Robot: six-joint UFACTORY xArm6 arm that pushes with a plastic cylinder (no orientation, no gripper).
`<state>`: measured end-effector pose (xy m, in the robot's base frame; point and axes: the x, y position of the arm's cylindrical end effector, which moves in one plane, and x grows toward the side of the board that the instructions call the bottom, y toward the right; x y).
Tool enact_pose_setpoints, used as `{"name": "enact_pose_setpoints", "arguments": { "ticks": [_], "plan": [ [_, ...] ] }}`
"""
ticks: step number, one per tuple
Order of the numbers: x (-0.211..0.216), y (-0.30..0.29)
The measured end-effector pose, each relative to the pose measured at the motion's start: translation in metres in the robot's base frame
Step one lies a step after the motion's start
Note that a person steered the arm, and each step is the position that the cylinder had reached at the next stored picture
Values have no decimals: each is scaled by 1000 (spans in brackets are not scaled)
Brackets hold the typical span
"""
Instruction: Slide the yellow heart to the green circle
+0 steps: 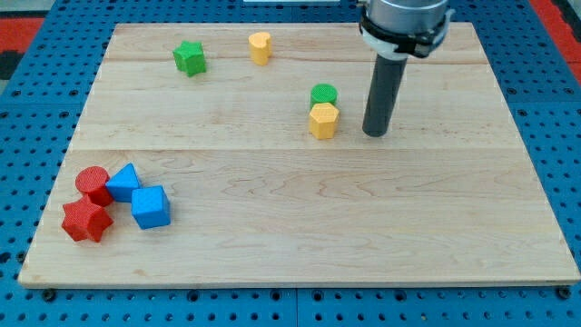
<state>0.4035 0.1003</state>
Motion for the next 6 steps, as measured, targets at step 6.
{"name": "enact_pose_setpoints", "arguments": {
  "ticks": [6],
  "plan": [
    [-178,-75]
  ]
}}
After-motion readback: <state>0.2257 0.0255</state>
